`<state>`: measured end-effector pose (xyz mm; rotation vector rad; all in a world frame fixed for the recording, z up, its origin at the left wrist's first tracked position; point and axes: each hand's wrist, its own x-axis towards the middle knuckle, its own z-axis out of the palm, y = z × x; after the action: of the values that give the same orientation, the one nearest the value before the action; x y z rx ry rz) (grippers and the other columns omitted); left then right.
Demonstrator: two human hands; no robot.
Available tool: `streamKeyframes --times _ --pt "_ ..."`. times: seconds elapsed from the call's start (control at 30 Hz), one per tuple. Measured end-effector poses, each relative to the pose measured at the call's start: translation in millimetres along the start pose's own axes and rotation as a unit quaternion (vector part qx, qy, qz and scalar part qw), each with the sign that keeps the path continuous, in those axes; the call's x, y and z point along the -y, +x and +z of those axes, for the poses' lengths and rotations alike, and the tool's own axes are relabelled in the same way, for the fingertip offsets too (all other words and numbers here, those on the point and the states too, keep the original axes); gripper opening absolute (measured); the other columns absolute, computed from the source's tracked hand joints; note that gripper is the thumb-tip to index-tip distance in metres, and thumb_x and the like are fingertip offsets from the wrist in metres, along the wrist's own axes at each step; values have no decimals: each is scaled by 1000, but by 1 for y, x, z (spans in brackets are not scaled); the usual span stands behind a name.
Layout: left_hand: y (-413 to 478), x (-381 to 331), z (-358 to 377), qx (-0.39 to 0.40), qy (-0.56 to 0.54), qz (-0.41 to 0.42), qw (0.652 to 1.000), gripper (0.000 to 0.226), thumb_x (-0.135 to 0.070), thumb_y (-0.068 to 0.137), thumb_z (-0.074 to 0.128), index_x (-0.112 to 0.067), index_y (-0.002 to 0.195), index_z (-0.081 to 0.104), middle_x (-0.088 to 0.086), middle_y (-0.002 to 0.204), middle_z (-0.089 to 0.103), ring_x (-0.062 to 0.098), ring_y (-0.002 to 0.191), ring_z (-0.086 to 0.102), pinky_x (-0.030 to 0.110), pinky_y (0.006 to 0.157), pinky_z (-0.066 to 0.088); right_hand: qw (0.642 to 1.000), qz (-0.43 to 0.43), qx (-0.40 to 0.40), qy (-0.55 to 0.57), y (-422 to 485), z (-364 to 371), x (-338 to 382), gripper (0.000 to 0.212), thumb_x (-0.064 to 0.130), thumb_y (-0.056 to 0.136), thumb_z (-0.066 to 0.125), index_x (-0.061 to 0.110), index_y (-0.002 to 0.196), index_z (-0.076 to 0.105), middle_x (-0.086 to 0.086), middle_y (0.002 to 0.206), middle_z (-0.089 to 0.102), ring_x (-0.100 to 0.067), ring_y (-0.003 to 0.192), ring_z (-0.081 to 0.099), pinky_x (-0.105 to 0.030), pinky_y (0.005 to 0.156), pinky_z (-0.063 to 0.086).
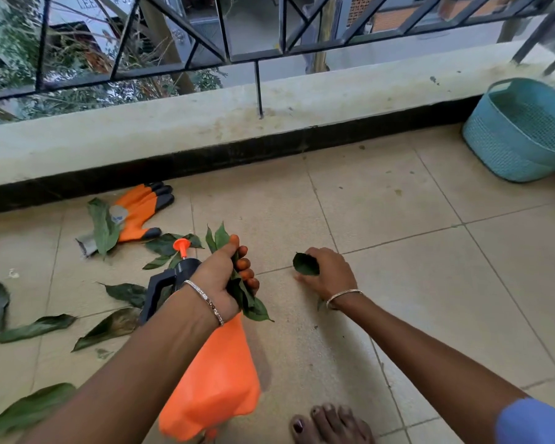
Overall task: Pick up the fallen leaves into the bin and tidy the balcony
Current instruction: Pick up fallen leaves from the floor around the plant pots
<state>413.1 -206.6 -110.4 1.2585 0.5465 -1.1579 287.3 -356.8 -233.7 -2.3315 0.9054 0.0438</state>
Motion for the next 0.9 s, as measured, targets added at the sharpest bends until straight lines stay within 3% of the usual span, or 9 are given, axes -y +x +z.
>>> streamKeyframes --times 0.13,0.33,0.4,0.47,0.5,0.6,0.8,0.9 --pt "14 1 5 -7 -3 -12 1000 40 -44 98 52 -17 69 48 -4 46 35 10 32 30 14 37 32 999 -3 -42 2 2 -1 -1 12 24 84 75 19 95 72 -1 97 61 -21 90 61 -32 73 49" --pt "52 -24 46 -13 44 -17 999 42 -42 101 48 -17 67 46 -4 44 36 10 32 29 14 37 32 988 -29 1 -151 4 2 -10 17 8 89 56 11 105 57 -7 113 54 -30 89 59 -36 64 43" --pt "60 -37 70 -9 45 -13 999 42 -42 101 47 -18 67 46 -5 43 35 10 32 29 13 37 31 995 34 -4 -94 13 -16 -12 18 8 87 57 10 104 60 -10 109 60 -32 92 61 -35 70 46" --pt "59 -42 88 -4 29 -24 999 42 -42 101 48 -17 67 48 -5 44 37 10 33 30 13 38 32 986 135 -60 80 19 -39 -10 9 9 88 59 9 95 65 -9 92 68 -27 84 64 -31 70 46" --pt "57 -42 94 1 21 -30 999 41 -42 100 49 -17 67 49 -5 45 38 10 35 31 14 39 33 957 188 -88 203 20 -53 -6 7 8 90 58 9 90 65 -7 81 67 -20 73 63 -28 67 44" --pt "47 -35 104 0 16 -41 999 39 -42 99 51 -17 69 51 -5 48 39 10 38 32 15 41 34 816 253 -120 505 23 -92 10 6 5 96 56 5 92 59 -3 67 55 -5 45 48 -19 50 42" --pt "15 -31 114 17 44 -33 998 37 -42 100 51 -17 72 52 -5 51 39 10 41 32 16 41 34 668 233 -64 704 -7 -153 12 12 14 100 51 7 101 60 1 68 50 -6 44 40 -17 46 37" --pt "-22 -21 116 22 55 -26 998 36 -41 99 52 -18 71 51 -5 53 37 10 40 31 17 40 33 594 253 -78 760 -43 -186 14 22 31 98 55 14 85 58 6 57 40 -6 39 33 -18 44 27"
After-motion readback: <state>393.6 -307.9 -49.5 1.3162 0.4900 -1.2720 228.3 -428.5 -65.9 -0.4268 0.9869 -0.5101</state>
